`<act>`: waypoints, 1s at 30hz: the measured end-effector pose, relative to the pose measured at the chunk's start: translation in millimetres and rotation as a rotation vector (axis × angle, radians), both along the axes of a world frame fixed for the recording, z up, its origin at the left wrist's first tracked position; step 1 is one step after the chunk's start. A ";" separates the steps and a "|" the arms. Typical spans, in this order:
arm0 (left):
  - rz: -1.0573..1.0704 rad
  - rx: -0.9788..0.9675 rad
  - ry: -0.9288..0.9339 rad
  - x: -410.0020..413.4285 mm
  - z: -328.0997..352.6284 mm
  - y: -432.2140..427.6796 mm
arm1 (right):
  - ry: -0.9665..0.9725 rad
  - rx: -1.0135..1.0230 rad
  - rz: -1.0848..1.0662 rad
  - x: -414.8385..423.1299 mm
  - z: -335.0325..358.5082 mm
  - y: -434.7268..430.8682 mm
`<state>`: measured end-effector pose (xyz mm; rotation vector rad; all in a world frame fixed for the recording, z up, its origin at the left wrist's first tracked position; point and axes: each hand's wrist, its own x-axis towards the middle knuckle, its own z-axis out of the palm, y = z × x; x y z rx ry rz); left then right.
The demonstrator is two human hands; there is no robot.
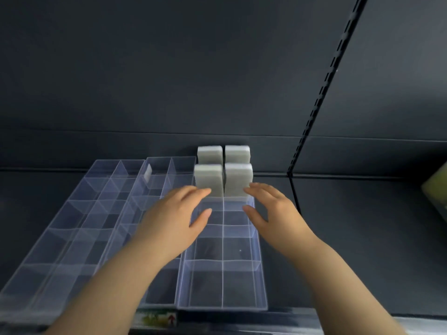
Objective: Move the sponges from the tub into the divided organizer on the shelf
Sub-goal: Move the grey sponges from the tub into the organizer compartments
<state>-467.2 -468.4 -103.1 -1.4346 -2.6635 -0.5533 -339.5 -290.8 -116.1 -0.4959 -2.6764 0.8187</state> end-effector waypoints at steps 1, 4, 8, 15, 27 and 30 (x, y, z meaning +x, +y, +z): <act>0.009 -0.007 -0.001 6.7 -2.8 -6.6 | -0.003 -0.013 0.004 5.3 -1.7 -4.6; 0.009 -0.024 -0.011 24.3 -9.3 -26.8 | -0.005 -0.033 0.003 21.6 -2.8 -21.1; -0.008 -0.012 -0.041 39.1 -9.6 -54.7 | 0.029 -0.021 -0.018 42.0 3.3 -51.5; -0.080 0.044 -0.033 72.4 5.3 -115.7 | 0.112 -0.037 -0.100 87.7 11.2 -125.1; -0.293 0.045 -0.097 177.5 -12.3 -144.7 | 0.036 -0.059 -0.371 227.3 -5.8 -194.4; -0.367 0.051 -0.099 208.0 -12.8 -125.5 | 0.014 -0.040 -0.456 270.2 -7.4 -189.4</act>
